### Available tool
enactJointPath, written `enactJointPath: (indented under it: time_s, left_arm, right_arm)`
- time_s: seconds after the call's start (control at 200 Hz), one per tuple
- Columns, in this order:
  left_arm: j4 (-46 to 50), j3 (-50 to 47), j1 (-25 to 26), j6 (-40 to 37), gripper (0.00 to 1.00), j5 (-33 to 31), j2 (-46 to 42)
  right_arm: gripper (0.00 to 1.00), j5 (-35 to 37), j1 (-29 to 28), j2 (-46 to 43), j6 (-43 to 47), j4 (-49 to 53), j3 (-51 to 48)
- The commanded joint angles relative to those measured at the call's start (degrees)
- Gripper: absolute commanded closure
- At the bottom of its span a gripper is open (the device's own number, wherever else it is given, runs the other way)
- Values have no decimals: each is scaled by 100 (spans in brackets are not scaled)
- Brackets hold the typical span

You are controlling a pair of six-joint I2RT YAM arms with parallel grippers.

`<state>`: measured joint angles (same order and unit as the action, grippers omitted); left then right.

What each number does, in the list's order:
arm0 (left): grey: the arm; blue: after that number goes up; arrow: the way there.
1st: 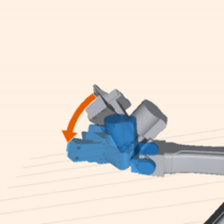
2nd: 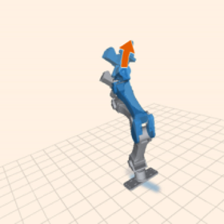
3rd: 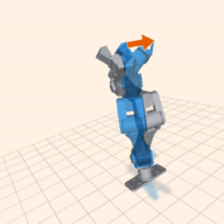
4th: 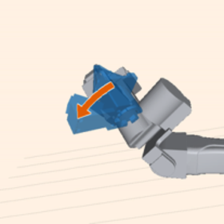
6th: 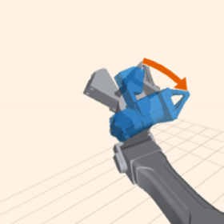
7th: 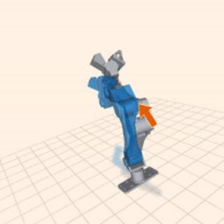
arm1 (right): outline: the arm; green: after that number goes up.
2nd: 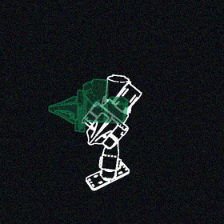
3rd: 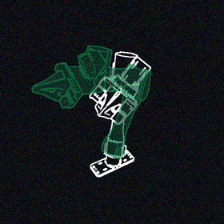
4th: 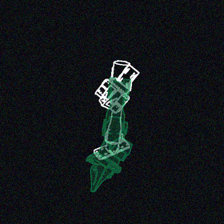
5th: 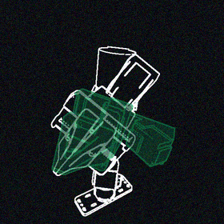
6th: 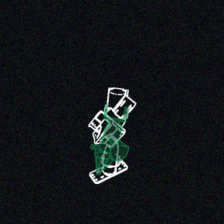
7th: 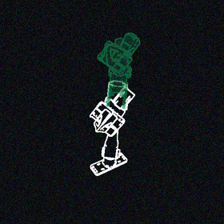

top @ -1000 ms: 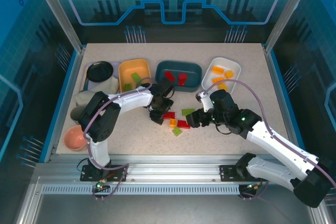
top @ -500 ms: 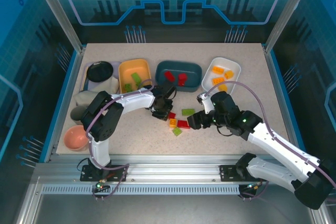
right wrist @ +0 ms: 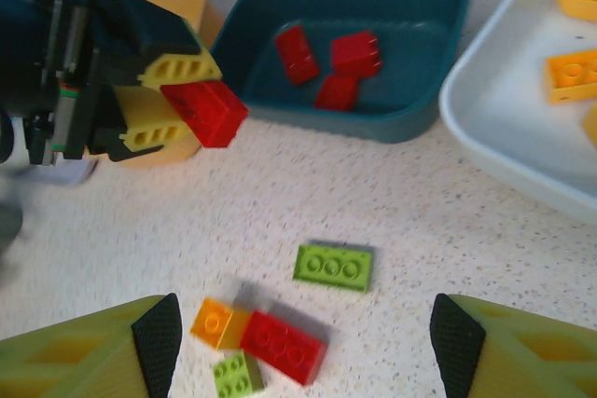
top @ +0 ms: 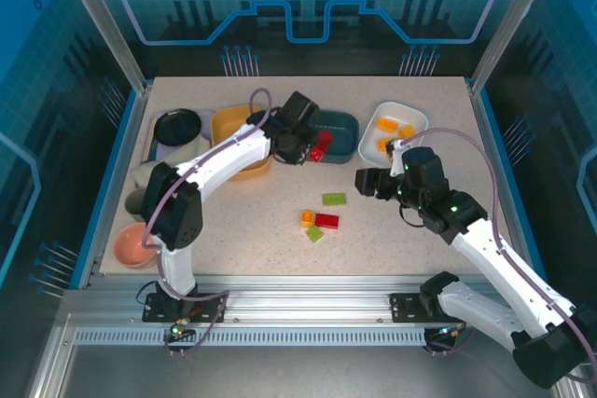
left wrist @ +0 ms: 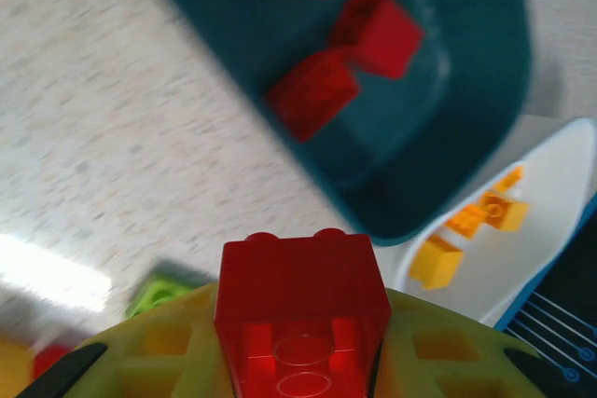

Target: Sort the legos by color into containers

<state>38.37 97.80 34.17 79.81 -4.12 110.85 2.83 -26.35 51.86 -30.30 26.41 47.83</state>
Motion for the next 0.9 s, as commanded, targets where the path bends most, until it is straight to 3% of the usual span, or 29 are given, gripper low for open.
enactJointPath:
  time_s: [0.0, 0.195, 0.37, 0.5, 0.58, 0.725, 0.835, 0.895]
  left_arm:
    - [11, 993, -147, -1191, 80, 278, 906]
    - [564, 3336, -195, -2204, 79, 496, 2647]
    - [82, 3947, -192, -2263, 75, 520, 3325]
    - [75, 4438, -197, -2428, 50, 887, 3714]
    - [151, 4455, -192, -2532, 41, 933, 3591]
    - [250, 4098, -199, -2663, 37, 816, 2880]
    - [338, 3298, -250, -2565, 34, 606, 1922]
    - [215, 2386, -360, -2382, 31, 595, 1225]
  right_arm:
    - [26, -25, 343, 261, -619, -392, 223]
    - [23, -151, 828, 794, -1308, -265, 695]
    - [23, -225, 926, 921, -1424, -308, 831]
    - [23, -256, 939, 872, -1332, -235, 789]
    - [23, -283, 932, 862, -1228, -195, 733]
    - [24, -302, 696, 1074, -610, 75, 783]
    - [24, 19, 42, 1607, 158, 679, 1149]
    - [24, 260, -410, 2006, 473, 1085, 1425]
